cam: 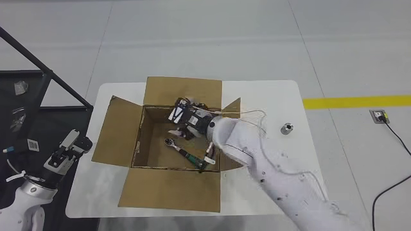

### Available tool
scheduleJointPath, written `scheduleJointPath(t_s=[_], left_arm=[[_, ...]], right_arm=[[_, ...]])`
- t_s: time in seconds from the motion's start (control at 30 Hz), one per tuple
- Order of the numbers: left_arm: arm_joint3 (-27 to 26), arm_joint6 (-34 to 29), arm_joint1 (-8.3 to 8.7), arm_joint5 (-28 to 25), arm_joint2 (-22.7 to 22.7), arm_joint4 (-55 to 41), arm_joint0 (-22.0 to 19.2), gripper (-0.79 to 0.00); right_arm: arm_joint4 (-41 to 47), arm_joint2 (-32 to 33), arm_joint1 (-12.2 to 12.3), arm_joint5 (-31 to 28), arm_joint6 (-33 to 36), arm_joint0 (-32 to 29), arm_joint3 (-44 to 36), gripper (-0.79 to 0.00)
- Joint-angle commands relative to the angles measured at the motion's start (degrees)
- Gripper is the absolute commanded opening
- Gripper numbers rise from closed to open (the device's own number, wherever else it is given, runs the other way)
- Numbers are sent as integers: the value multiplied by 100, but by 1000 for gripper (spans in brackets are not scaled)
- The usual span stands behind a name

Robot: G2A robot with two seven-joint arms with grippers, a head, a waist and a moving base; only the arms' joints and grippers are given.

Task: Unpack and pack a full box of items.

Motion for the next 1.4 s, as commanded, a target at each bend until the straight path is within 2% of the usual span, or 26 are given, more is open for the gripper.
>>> scheduleJointPath(t_s=[0.0, 0.17, 0.23, 0.33, 0.4, 0.53, 0.7, 0.87, 1.13, 1.3, 1.37], left_arm=[[0, 0, 0, 0, 0, 0, 0, 0], [0, 0, 0, 0, 0, 0, 0, 0], [0, 0, 0, 0, 0, 0, 0, 0], [0, 0, 0, 0, 0, 0, 0, 0], [0, 0, 0, 0, 0, 0, 0, 0], [0, 0, 0, 0, 0, 0, 0, 0], [0, 0, 0, 0, 0, 0, 0, 0], [0, 0, 0, 0, 0, 0, 0, 0], [0, 0, 0, 0, 0, 0, 0, 0], [0, 0, 0, 0, 0, 0, 0, 0], [0, 0, 0, 0, 0, 0, 0, 0]], right_arm=[[-210, 655, 146, 305, 380, -774, -1131, 0], [-849, 1612, 268, 1822, 1090, -1696, -2078, 0], [-1048, 2016, 291, 2416, 1328, -1887, -2076, 0], [-1061, 2416, 301, 2903, 1801, -1902, -1851, 0], [-916, 2638, 310, 2939, 2097, -1768, -1477, 0], [-562, 2990, 324, 2948, 2617, -1238, -169, 0], [-265, 3114, 337, 2737, 2676, -535, 1411, 0], [-105, 3106, 338, 2591, 2541, 130, 2653, 0], [-62, 2961, 326, 2515, 2458, 853, 3896, 0], [126, 2856, 291, 2475, 2270, 1020, 4356, -77], [165, 2817, 281, 2487, 2182, 1079, 4509, -65]])
